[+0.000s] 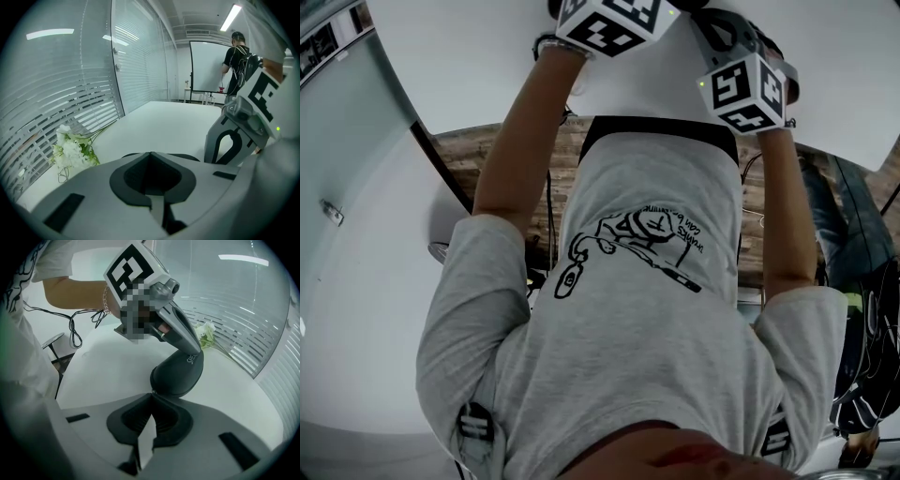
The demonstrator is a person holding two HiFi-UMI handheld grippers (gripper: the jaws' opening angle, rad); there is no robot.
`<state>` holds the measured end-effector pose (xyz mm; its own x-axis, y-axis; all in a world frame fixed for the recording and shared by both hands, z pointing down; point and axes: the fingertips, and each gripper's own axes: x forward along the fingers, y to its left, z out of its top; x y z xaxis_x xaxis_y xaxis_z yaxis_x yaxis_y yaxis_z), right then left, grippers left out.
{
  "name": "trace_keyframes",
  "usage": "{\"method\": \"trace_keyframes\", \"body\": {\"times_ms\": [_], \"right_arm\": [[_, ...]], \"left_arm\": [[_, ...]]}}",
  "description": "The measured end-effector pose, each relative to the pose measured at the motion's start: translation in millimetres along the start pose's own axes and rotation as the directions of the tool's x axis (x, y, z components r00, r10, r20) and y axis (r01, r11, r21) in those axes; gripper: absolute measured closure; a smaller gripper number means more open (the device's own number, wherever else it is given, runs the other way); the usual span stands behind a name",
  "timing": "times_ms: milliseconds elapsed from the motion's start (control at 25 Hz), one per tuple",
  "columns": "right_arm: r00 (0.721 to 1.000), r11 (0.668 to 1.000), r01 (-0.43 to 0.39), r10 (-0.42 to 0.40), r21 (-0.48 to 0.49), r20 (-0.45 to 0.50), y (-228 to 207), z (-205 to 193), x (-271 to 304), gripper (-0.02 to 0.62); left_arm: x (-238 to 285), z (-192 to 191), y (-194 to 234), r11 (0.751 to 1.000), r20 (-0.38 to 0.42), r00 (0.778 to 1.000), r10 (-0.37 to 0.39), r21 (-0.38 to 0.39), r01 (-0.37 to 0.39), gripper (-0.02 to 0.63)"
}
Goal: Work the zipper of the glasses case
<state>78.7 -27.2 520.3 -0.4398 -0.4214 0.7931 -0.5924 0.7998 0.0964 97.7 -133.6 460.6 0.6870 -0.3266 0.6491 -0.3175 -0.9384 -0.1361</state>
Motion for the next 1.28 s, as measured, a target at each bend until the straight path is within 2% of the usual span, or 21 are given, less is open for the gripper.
{"method": "trace_keyframes", "body": {"times_ms": [320,440,640,920,1280], "right_arm": [[0.999,0.997,0.047,-0.048,0.069,0.011,4.5,3.1,1.8,0.581],[0.997,0.995,0.073,-0.073,0.07,0.006,2.4,3.0,1.9,0.578],[0.994,0.99,0.11,-0.11,0.093,0.002,-9.4,-3.1,-9.4,0.558],[0.988,0.98,0.152,-0.156,0.125,0.021,-33.1,11.2,-21.6,0.565],[0.971,0.96,0.195,-0.218,0.201,0.102,-58.9,43.1,-53.8,0.577]], "left_arm": [[-1.2,-0.6,-0.1,1.0,0.008,1.0,0.016,-0.021,-0.015,0.584],[-3.2,-2.1,3.1,0.998,0.023,1.0,0.016,-0.057,-0.015,0.584],[-8.7,-3.7,5.3,0.983,0.061,0.998,0.002,-0.181,0.009,0.584],[-32.5,-9.2,13.6,0.97,0.09,0.996,0.021,-0.241,0.001,0.584],[-89.6,-3.2,23.3,0.942,0.166,0.98,0.108,-0.331,-0.048,0.584]]}}
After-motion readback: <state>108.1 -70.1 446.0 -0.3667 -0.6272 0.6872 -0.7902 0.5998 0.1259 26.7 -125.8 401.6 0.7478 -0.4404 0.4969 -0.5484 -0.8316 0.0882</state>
